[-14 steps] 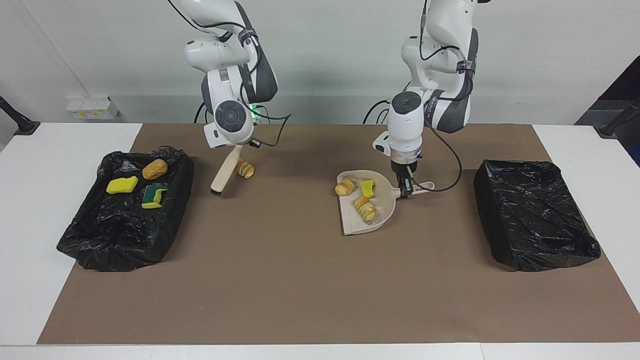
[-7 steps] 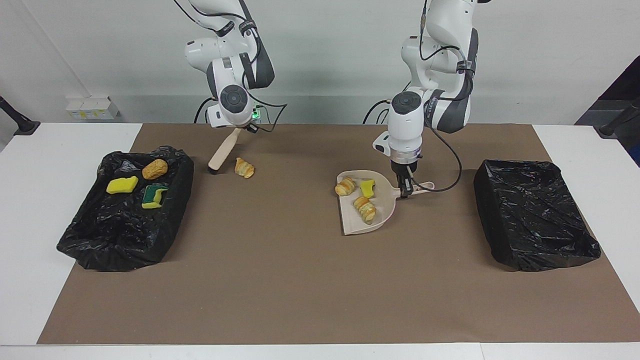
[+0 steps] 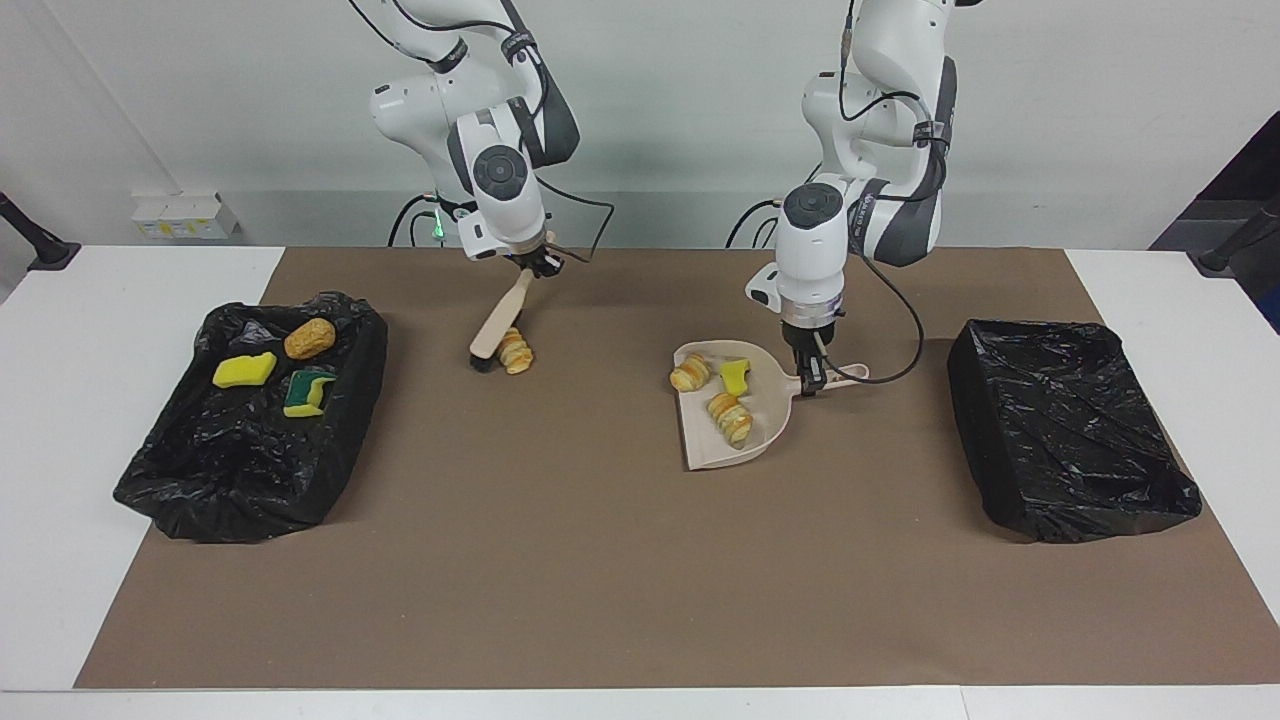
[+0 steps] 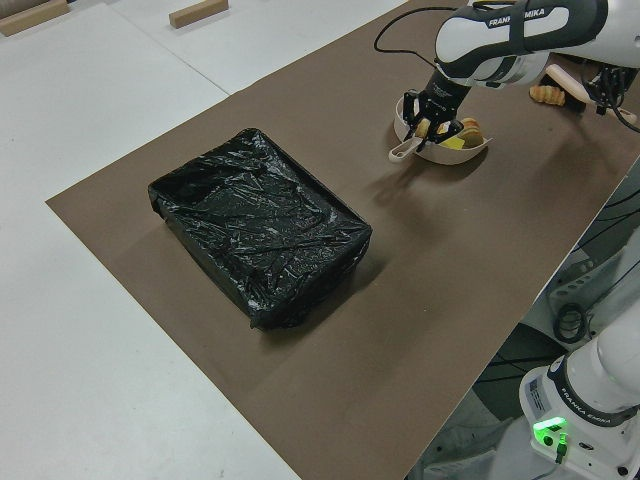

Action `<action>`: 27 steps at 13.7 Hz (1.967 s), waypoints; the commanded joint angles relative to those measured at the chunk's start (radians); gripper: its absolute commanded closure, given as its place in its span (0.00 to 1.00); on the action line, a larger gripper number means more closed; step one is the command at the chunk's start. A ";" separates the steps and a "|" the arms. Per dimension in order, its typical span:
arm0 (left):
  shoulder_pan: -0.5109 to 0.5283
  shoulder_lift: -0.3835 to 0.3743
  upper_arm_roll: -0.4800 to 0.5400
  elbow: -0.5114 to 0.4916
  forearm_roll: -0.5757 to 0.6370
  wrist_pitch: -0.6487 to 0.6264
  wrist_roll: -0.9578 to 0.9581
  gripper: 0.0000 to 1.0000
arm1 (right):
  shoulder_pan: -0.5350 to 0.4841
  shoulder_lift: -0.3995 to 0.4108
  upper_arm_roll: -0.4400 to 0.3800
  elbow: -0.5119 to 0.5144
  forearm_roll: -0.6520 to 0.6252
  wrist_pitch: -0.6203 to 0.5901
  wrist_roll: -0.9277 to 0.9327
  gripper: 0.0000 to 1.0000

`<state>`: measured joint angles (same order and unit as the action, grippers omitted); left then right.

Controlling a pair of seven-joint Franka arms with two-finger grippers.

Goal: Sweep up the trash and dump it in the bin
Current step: 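Draw the brush back and sweep the last bread scrap toward the dustpan, then brush the remaining scraps deeper into the dustpan with the right gripper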

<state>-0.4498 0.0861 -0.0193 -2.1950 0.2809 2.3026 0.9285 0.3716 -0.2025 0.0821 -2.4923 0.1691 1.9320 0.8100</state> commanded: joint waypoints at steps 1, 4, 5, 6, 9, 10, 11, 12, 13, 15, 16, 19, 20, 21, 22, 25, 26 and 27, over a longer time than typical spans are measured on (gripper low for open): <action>-0.004 -0.028 0.005 -0.051 0.014 0.001 -0.016 1.00 | -0.011 0.132 0.008 0.169 0.035 -0.010 -0.006 1.00; -0.003 -0.028 0.005 -0.051 0.014 0.001 -0.016 1.00 | 0.039 0.250 0.011 0.298 0.061 0.013 -0.003 1.00; -0.004 -0.028 0.005 -0.049 0.014 0.001 -0.016 1.00 | 0.061 0.294 0.011 0.344 0.069 0.019 -0.003 1.00; -0.004 -0.028 0.005 -0.051 0.014 0.000 -0.016 1.00 | 0.082 0.339 0.013 0.386 0.076 0.036 -0.005 1.00; -0.004 -0.028 0.005 -0.049 0.014 -0.003 -0.017 1.00 | 0.122 0.405 0.018 0.473 0.116 0.070 -0.137 1.00; -0.006 -0.028 0.007 -0.049 0.014 -0.005 -0.022 1.00 | 0.128 0.411 0.024 0.493 0.188 0.071 -0.229 1.00; -0.009 -0.028 0.007 -0.049 0.012 -0.006 -0.048 1.00 | 0.132 0.410 0.025 0.495 0.235 0.096 -0.321 1.00; -0.015 -0.028 0.007 -0.046 0.014 -0.021 -0.077 1.00 | 0.145 0.408 0.025 0.478 0.259 0.129 -0.398 1.00; -0.018 -0.029 0.007 -0.043 0.014 -0.035 -0.083 1.00 | 0.162 0.406 0.025 0.477 0.315 0.169 -0.449 1.00; -0.018 -0.029 0.007 -0.043 0.014 -0.043 -0.088 1.00 | 0.176 0.408 0.025 0.481 0.398 0.186 -0.541 1.00; -0.018 -0.031 0.007 -0.043 0.014 -0.051 -0.102 1.00 | 0.167 0.406 0.025 0.484 0.430 0.185 -0.583 1.00; -0.020 -0.035 0.005 -0.045 0.018 -0.063 -0.122 1.00 | 0.098 0.379 0.022 0.504 0.467 0.119 -0.629 1.00; -0.024 -0.035 0.005 -0.045 0.018 -0.063 -0.125 1.00 | 0.092 0.364 0.022 0.526 0.521 0.095 -0.632 1.00; -0.026 -0.035 0.005 -0.045 0.018 -0.063 -0.134 1.00 | 0.092 0.347 0.021 0.532 0.565 0.087 -0.635 1.00; -0.027 -0.035 0.005 -0.045 0.018 -0.063 -0.137 1.00 | 0.092 0.330 0.021 0.535 0.576 0.084 -0.635 1.00; -0.026 -0.037 0.005 -0.046 0.018 -0.061 -0.137 1.00 | 0.084 0.311 0.015 0.536 0.532 0.033 -0.637 1.00; -0.026 -0.037 0.005 -0.046 0.018 -0.061 -0.137 1.00 | 0.073 0.311 0.015 0.536 0.479 0.022 -0.635 1.00; -0.026 -0.037 0.005 -0.045 0.018 -0.060 -0.137 1.00 | 0.060 0.311 0.015 0.536 0.411 0.010 -0.634 1.00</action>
<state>-0.4591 0.0795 -0.0233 -2.1976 0.2810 2.2622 0.8116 0.4616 0.1149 0.0950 -1.9506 0.6556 1.9705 0.1976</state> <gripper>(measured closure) 0.678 0.744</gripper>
